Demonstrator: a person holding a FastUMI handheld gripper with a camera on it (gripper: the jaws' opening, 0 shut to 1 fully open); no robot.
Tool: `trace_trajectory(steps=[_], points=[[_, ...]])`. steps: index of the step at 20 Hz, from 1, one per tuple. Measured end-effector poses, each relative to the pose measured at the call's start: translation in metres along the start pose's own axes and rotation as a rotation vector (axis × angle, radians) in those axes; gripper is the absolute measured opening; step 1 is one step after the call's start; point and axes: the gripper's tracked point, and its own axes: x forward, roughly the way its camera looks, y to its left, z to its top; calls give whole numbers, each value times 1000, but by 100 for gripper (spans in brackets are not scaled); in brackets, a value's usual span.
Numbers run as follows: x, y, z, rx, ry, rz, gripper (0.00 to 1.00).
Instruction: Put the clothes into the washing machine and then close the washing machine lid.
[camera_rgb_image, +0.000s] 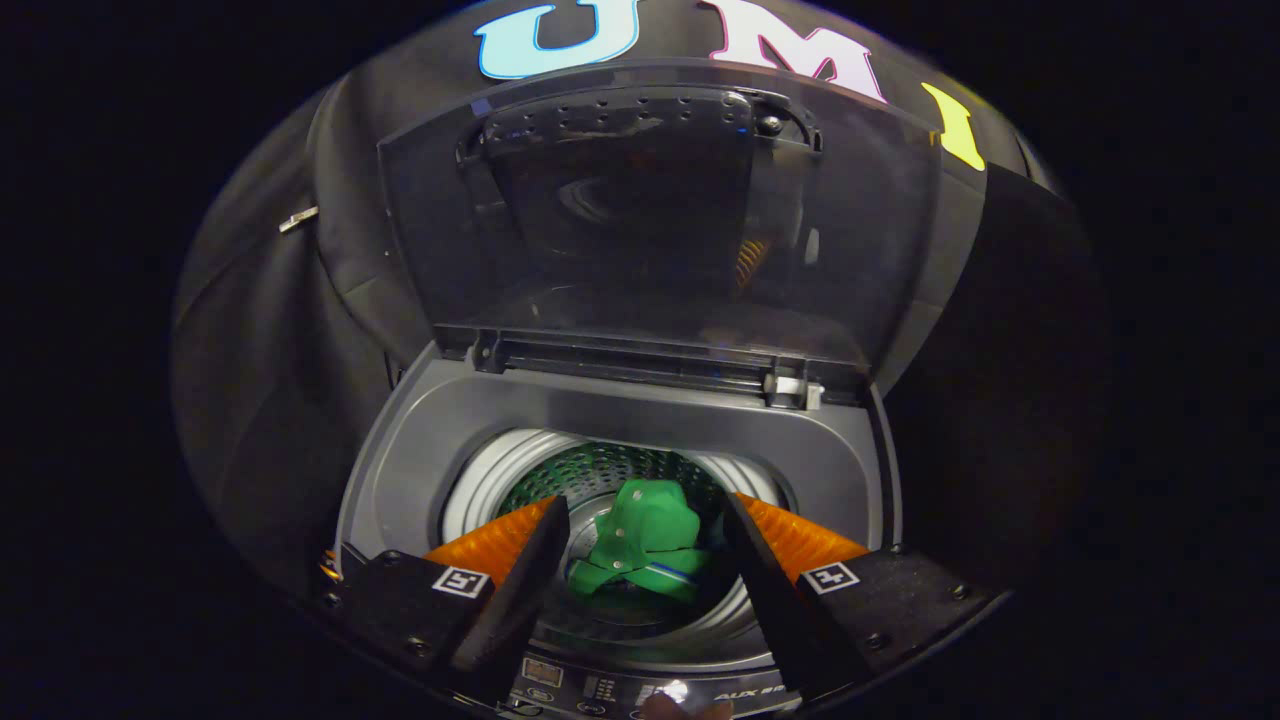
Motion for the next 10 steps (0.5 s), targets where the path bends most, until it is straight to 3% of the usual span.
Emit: trace_trajectory(steps=[10], points=[[-40, -6, 24, -44, -171, 25, 99]])
